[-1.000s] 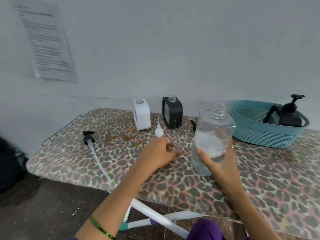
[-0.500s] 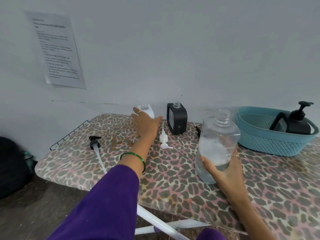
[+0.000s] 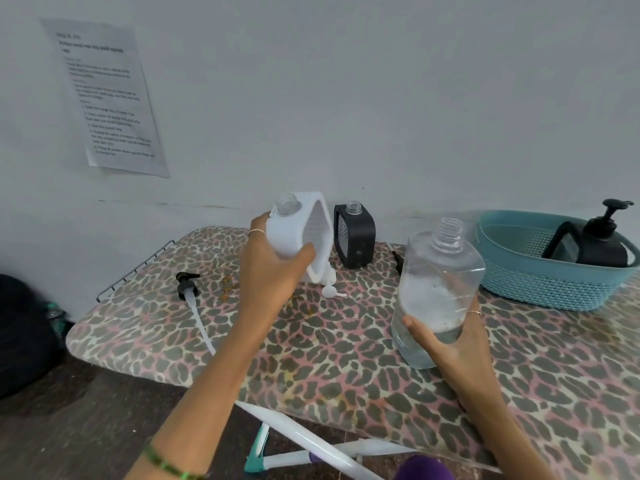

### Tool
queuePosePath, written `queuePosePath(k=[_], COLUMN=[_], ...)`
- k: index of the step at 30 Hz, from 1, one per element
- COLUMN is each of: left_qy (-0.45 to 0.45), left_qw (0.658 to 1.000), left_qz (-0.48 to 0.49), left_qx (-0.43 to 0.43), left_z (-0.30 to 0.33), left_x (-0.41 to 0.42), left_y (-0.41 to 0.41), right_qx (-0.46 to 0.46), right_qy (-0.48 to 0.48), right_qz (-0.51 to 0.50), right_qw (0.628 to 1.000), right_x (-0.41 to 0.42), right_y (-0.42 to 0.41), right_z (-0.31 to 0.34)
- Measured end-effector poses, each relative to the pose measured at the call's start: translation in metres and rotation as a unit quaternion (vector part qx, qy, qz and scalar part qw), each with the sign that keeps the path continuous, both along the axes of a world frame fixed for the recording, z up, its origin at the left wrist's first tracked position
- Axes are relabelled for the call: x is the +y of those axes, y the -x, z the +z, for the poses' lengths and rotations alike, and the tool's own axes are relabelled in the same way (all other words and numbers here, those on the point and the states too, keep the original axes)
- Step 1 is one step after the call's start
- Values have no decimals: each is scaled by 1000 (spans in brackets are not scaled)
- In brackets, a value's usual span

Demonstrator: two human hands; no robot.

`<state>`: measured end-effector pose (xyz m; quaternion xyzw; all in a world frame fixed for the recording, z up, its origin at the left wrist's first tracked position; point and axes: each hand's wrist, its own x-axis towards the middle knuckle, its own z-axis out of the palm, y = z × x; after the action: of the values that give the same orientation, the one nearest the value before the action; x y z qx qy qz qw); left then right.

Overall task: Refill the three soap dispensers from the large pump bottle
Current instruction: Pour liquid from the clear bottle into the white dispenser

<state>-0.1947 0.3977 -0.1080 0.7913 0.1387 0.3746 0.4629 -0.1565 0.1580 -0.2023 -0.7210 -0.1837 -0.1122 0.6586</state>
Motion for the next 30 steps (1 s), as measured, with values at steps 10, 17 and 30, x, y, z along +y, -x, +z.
queuePosePath(k=[10,17,30], left_qy=[-48,-50,-103], left_qw=[986,983,982], left_qz=[-145,-170,-154], left_qx=[73,37,-26], left_z=[-45,-73,-101], left_x=[-24,-32,-33], left_y=[51,54,48], right_qx=[18,9,-210], right_qy=[19,5,322], right_qz=[10,-1,-89], right_qw=[1000,1000,919], right_x=[-2,2,-25], right_y=[0,-6,-27], right_z=[1,6,41])
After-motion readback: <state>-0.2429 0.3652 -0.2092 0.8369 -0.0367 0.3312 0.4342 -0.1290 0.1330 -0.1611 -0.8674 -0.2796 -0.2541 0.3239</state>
